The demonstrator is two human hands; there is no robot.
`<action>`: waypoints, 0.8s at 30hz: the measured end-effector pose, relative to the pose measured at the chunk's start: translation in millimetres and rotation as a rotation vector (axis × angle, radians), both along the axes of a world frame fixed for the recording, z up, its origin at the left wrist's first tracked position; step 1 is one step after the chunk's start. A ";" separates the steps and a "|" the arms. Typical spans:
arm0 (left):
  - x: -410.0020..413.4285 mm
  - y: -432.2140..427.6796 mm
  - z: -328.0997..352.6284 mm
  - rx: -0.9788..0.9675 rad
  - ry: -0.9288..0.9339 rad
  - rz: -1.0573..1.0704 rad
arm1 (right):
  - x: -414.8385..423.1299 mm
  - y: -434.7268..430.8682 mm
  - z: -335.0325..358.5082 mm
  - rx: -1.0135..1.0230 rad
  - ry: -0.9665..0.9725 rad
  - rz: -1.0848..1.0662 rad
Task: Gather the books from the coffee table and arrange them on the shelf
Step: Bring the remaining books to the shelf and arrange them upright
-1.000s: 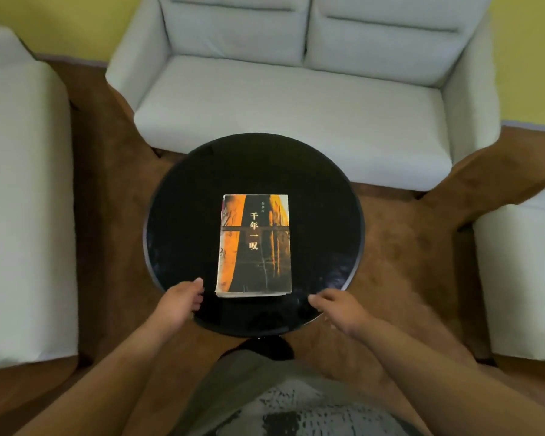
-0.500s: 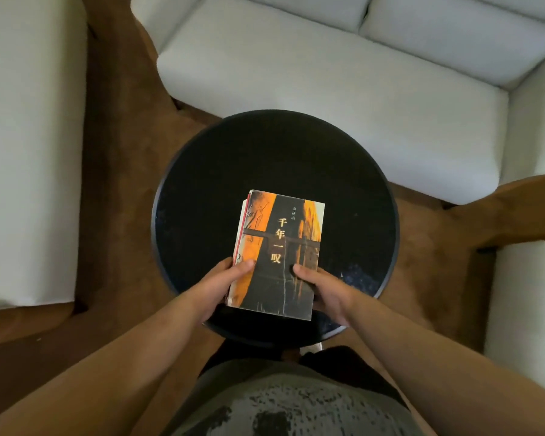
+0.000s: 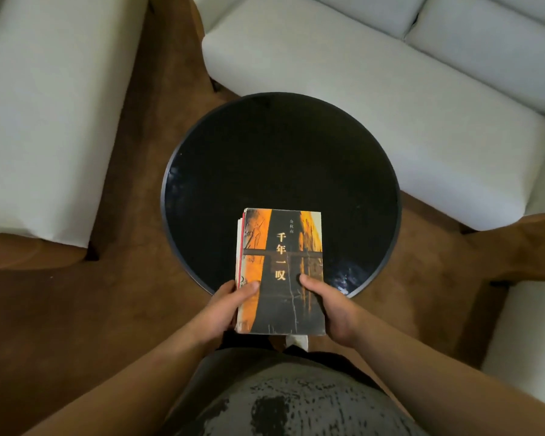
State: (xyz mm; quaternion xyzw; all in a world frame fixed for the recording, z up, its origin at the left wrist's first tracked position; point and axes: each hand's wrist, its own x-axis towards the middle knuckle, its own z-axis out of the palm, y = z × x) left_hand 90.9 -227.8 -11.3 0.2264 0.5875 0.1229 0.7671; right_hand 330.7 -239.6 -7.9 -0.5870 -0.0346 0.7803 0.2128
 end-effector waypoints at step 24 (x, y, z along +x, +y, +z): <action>35.5 -102.4 18.3 -0.014 -0.171 0.489 | 12.8 -44.6 33.7 0.125 -0.027 0.220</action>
